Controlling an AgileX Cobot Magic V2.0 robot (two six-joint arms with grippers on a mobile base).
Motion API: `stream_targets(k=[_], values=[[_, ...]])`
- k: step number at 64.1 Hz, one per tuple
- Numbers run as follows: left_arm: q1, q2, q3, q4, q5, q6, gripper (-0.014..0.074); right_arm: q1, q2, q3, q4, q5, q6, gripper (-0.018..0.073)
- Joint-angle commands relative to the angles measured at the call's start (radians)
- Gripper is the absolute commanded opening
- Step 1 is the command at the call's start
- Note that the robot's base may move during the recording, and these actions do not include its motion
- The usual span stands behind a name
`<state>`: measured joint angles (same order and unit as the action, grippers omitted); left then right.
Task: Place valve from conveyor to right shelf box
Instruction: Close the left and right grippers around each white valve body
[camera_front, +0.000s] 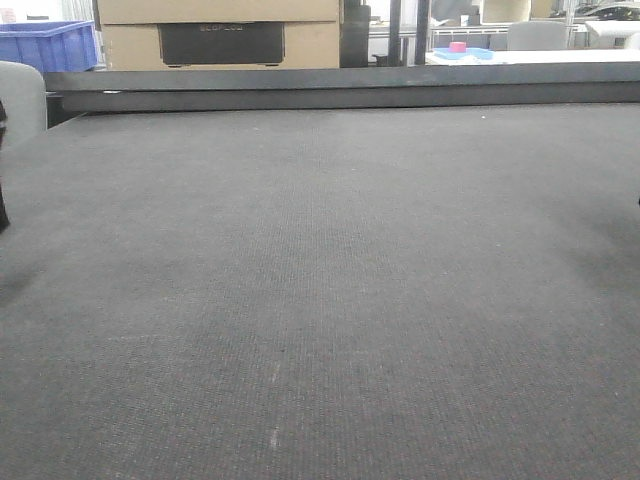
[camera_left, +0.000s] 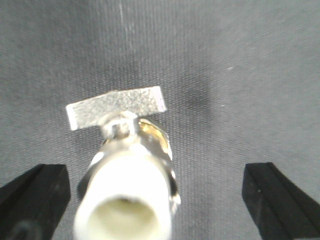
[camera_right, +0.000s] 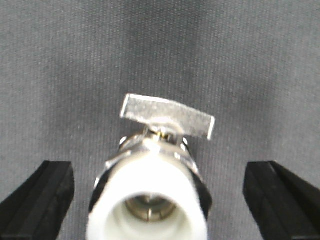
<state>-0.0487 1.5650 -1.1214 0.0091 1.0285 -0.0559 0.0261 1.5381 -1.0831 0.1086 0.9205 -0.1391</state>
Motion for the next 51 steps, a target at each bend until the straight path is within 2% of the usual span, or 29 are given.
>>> stream_targets(k=[1, 8, 15, 21, 25, 33, 51], values=[[-0.005, 0.014, -0.007, 0.001, -0.009, -0.008, 0.0599, -0.003, 0.009, -0.005, -0.01, -0.013, -0.008, 0.057], [-0.005, 0.013, -0.007, 0.001, -0.011, -0.008, 0.0599, -0.003, 0.02, -0.005, -0.01, -0.027, -0.008, 0.0566], [-0.005, 0.013, -0.007, 0.001, -0.011, -0.008, 0.0599, -0.003, 0.02, -0.005, -0.01, -0.057, -0.008, 0.0455], [-0.005, 0.013, -0.007, 0.001, -0.011, -0.008, 0.0599, -0.003, 0.022, -0.005, -0.01, -0.064, -0.008, 0.0279], [-0.005, 0.013, -0.007, 0.001, -0.011, -0.008, 0.0599, -0.003, 0.026, -0.005, -0.01, -0.06, -0.008, 0.0099], [-0.005, 0.013, -0.007, 0.001, -0.006, -0.008, 0.0599, -0.003, 0.027, -0.005, -0.01, -0.035, -0.008, -0.016], [-0.005, 0.013, -0.007, 0.001, 0.003, -0.008, 0.0599, -0.003, -0.039, -0.005, -0.001, -0.046, -0.008, -0.0153]])
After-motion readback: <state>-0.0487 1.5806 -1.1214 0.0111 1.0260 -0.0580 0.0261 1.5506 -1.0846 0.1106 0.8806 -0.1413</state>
